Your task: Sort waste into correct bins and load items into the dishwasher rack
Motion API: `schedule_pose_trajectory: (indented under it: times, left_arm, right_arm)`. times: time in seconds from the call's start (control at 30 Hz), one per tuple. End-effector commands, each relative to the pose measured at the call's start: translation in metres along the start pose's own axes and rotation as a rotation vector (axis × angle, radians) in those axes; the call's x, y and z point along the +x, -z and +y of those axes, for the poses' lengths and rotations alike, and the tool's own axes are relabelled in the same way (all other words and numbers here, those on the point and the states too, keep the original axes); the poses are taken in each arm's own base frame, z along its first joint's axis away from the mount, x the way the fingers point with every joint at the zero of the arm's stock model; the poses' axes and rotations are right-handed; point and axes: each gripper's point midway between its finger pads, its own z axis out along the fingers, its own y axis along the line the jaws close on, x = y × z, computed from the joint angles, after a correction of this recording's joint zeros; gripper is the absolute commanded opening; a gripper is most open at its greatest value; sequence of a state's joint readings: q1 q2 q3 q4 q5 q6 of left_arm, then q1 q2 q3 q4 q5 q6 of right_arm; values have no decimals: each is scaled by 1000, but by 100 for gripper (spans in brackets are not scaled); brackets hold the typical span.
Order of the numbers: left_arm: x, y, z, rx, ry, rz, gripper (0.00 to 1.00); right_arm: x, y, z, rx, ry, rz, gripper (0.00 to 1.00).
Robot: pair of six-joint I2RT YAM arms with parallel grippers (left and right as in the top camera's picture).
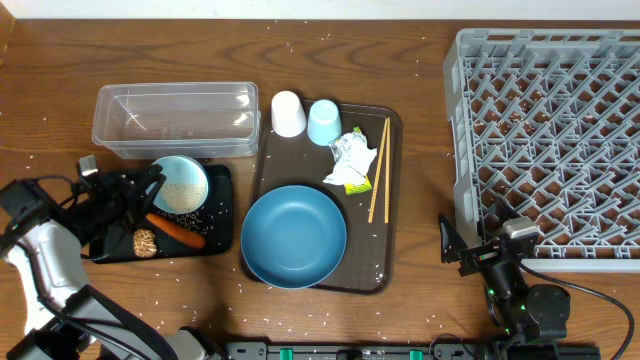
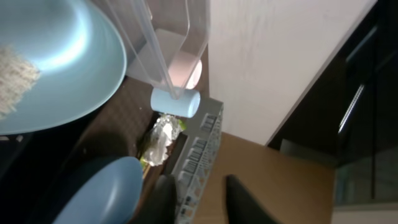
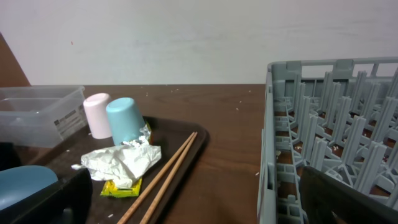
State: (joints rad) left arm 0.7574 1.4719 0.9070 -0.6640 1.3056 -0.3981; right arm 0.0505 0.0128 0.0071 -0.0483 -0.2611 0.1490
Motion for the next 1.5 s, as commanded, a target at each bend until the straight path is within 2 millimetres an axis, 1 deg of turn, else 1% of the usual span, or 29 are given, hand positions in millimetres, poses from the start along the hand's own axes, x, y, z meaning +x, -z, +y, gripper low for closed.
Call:
schedule_pose_trajectory:
  times: [0.0,0.07,0.17,0.23,0.3,0.33,0.43,0.47,0.57,0.67,0.83,0.9,1.07,1.27,1.3,1.4,1.47]
  left_arm:
    - [12,-10,-14,-9,-87,35,39]
    - [11,-17,-12,-110,-92,2,40]
    - [5,-24,-4,-336,-110,-129,40]
    - [4,-27,-2,-458,-127,-233,42]
    - [5,-33,-3,-539,-171,-318,51]
    - [6,-37,-3,-585,-196,-363,53]
    - [6,-44,4,-721,-271,-481,56]
    - [5,-45,7,-762,-294,-515,59]
    - [1,-46,15,-856,-338,-597,62]
    - [-8,-48,25,-913,-344,-631,64]
    - [-23,-47,42,-991,-338,-665,64]
    - [-27,-52,48,-1009,-351,-651,63]
    - [-32,-65,66,-1049,-360,-604,63]
    - [-36,-73,77,-1061,-352,-586,63]
    - [-36,-73,77,-1062,-352,-585,62]
    - [-37,-75,77,-1057,-354,-588,53]
    - [-37,-75,77,-1056,-354,-588,49]
  right_arm:
    - [1,0,2,-6,8,2,99]
    - [1,0,2,-6,8,2,99]
    - [1,0,2,-6,8,2,99]
    - [1,0,2,-6,8,2,99]
    - [1,0,2,-6,8,2,99]
    - [1,0,2,-6,8,2,99]
    - [1,0,2,-6,8,2,99]
    - [1,0,2,-6,8,2,99]
    - [1,0,2,-6,8,2,99]
    - [1,0,2,-6,8,2,99]
    - [1,0,2,-6,8,2,99]
    - [1,0,2,-6,8,2,99]
    - [1,0,2,-6,8,2,99]
    - [1,0,2,-6,8,2,99]
    - [1,0,2,-6,8,2,99]
    - [1,0,2,-6,8,2,99]
    - [1,0,2,-6,8,2,99]
